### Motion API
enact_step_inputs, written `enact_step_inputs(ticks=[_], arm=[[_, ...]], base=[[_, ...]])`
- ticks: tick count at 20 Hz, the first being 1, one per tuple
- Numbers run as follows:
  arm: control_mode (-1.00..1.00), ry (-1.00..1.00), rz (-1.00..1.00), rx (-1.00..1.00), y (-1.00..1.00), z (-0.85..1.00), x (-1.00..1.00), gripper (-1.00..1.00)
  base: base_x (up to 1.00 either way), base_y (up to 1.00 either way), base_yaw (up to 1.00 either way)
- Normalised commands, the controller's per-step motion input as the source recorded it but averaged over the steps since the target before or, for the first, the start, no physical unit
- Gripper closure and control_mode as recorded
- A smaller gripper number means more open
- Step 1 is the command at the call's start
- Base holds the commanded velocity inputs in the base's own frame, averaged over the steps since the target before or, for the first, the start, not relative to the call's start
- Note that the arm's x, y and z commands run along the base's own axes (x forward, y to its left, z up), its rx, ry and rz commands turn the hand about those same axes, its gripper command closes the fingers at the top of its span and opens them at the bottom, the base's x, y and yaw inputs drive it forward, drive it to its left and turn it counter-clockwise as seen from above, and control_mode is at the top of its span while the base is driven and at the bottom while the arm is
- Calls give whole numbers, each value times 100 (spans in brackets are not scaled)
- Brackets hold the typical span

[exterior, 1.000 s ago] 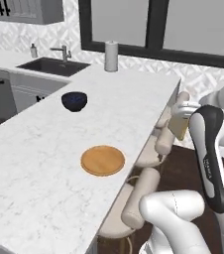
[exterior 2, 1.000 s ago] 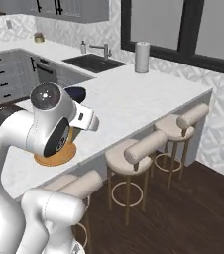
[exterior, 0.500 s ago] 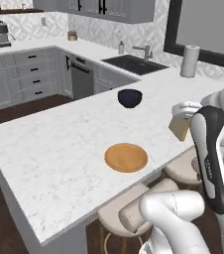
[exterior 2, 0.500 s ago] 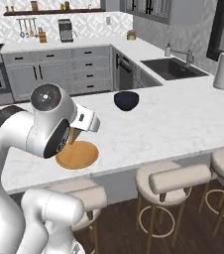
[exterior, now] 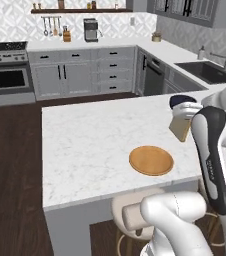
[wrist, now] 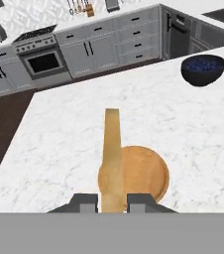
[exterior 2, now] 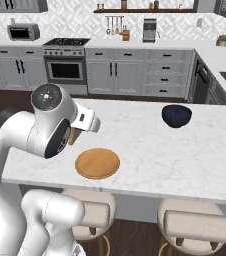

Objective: Start the toaster. Once the lever pops up, take the bread to the plate on the dining counter.

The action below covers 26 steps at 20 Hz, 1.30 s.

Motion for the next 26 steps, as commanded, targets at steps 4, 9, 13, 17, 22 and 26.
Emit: enact_step_inputs(ticks=[4, 9, 13, 17, 22, 26], arm=[[-100, 0, 11, 0, 0, -32, 27, 100], [-100, 0, -1, 0, 0, -13, 36, 100], [-100, 6, -1, 3, 2, -37, 5, 100], [-100, 2, 0, 26, -6, -32, -15, 100], [-100, 12, 5, 37, -5, -35, -2, 100], [-100, 26, 0, 29, -18, -34, 5, 100]], base=[[13, 0, 11], [0, 0, 0], [0, 0, 0], [0, 0, 0], [0, 0, 0], [0, 0, 0]])
